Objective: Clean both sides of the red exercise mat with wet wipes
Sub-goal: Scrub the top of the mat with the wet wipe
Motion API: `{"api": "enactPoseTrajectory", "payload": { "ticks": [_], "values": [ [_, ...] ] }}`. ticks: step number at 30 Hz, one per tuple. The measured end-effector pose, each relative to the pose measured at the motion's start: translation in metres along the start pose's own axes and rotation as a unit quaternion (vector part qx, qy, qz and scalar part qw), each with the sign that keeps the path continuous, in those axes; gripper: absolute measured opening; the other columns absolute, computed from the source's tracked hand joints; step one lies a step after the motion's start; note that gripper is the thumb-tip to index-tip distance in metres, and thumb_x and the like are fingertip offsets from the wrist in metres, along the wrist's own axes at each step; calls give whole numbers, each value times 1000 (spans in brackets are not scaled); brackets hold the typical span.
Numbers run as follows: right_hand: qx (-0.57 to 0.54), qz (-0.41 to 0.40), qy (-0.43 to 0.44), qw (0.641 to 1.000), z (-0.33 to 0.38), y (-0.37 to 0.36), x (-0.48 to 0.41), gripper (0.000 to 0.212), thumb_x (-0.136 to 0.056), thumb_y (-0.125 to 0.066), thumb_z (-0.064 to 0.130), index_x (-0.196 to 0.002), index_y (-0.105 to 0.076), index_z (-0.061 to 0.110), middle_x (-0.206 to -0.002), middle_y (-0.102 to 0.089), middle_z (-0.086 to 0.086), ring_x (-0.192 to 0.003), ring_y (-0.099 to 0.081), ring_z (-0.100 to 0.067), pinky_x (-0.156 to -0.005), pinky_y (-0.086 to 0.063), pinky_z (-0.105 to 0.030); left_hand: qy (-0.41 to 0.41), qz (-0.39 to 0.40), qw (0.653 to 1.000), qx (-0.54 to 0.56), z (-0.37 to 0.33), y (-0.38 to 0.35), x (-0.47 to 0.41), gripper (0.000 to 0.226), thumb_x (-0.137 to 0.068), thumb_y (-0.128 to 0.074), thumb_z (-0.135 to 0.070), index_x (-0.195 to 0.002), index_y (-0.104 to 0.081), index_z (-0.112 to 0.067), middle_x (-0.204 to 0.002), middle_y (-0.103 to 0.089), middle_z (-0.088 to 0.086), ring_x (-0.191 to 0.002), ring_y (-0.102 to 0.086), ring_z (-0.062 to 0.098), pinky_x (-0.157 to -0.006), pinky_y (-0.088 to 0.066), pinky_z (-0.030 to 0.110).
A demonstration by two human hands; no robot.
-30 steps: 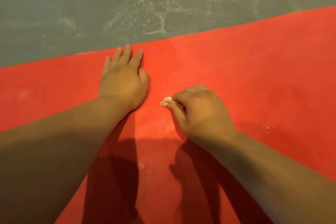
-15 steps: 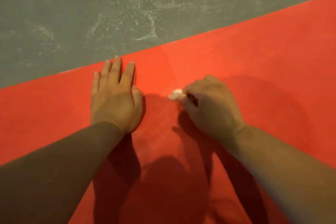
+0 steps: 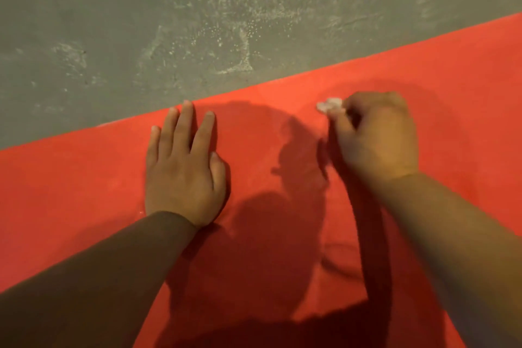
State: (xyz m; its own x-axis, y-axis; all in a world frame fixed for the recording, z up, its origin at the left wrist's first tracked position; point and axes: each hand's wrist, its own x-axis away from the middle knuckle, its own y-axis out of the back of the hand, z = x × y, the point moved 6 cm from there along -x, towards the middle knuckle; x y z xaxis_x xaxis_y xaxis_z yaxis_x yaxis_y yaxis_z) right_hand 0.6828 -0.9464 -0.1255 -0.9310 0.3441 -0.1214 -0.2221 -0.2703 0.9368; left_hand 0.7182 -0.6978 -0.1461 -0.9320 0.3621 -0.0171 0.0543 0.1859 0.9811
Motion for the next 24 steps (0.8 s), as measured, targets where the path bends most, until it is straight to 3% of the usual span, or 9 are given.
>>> {"api": "enactPoseTrajectory", "payload": {
  "ticks": [2,4,8,10,15,16,20,22,24],
  "values": [
    [-23,-50,-136,989,-35,8,-22,24,-85,-58,34,-79,-65,12,-80,-67,-16,-79,-58,-38,-68,-40,-41,1,2,1000,-4,0,0,0,61,-84,-35,-29,-142,-42,-13,-154,-30,16,-143,-23,32,-118,-14,50],
    [-49,-61,-152,985,-14,-2,-22,24,-86,-58,35,-75,-62,13,-77,-65,-15,-76,-57,-38,-66,-38,-41,2,1,1000,-4,1,1,-1,61,-84,-37,-29,-142,-44,-13,-153,-31,16,-143,-23,33,-117,-15,50],
    [-99,55,113,987,100,-33,15,11,-82,-59,23,-75,-63,17,-72,-61,-7,-73,-54,-32,-68,-39,-41,3,0,1000,-1,-1,3,-3,61,-82,-39,-29,-139,-47,-12,-152,-33,17,-142,-25,33,-117,-16,52],
    [-80,76,159,981,94,-35,5,13,-83,-57,24,-75,-62,16,-72,-61,-7,-73,-54,-32,-67,-42,-43,5,9,1000,-8,0,3,-4,61,-82,-38,-29,-140,-46,-13,-153,-32,16,-143,-24,32,-117,-15,51],
    [-31,-93,-135,986,-10,1,-49,22,-87,-55,33,-79,-62,14,-77,-66,-14,-79,-54,-36,-67,-39,-41,12,25,1000,-10,2,1,-4,61,-83,-37,-31,-142,-42,-15,-155,-28,14,-144,-21,30,-117,-13,50],
    [-42,-98,-142,984,-6,-8,-47,19,-86,-54,33,-76,-60,17,-75,-65,-12,-76,-54,-34,-65,-38,-40,13,25,1000,-7,3,1,-5,61,-83,-37,-31,-141,-43,-15,-155,-29,14,-144,-21,30,-118,-13,49],
    [29,71,5,997,39,-108,-31,32,-85,-35,62,-87,-51,35,-81,-54,12,-79,-50,-14,-70,-46,-38,16,24,1000,-8,4,2,-4,61,-82,-39,-30,-140,-45,-14,-154,-30,15,-143,-22,31,-117,-14,49],
    [-5,96,78,992,58,-97,-22,25,-86,-38,50,-87,-55,32,-83,-56,8,-83,-51,-19,-73,-45,-41,17,21,1000,-6,3,2,-6,61,-81,-39,-30,-140,-45,-14,-153,-31,15,-143,-23,31,-117,-14,49],
    [-67,17,43,997,64,-49,-38,16,-83,-49,30,-78,-60,19,-73,-62,-6,-76,-55,-31,-66,-44,-40,19,24,1000,-7,2,2,-6,61,-81,-39,-30,-140,-45,-14,-153,-31,15,-143,-23,31,-118,-13,48]
  ]
}}
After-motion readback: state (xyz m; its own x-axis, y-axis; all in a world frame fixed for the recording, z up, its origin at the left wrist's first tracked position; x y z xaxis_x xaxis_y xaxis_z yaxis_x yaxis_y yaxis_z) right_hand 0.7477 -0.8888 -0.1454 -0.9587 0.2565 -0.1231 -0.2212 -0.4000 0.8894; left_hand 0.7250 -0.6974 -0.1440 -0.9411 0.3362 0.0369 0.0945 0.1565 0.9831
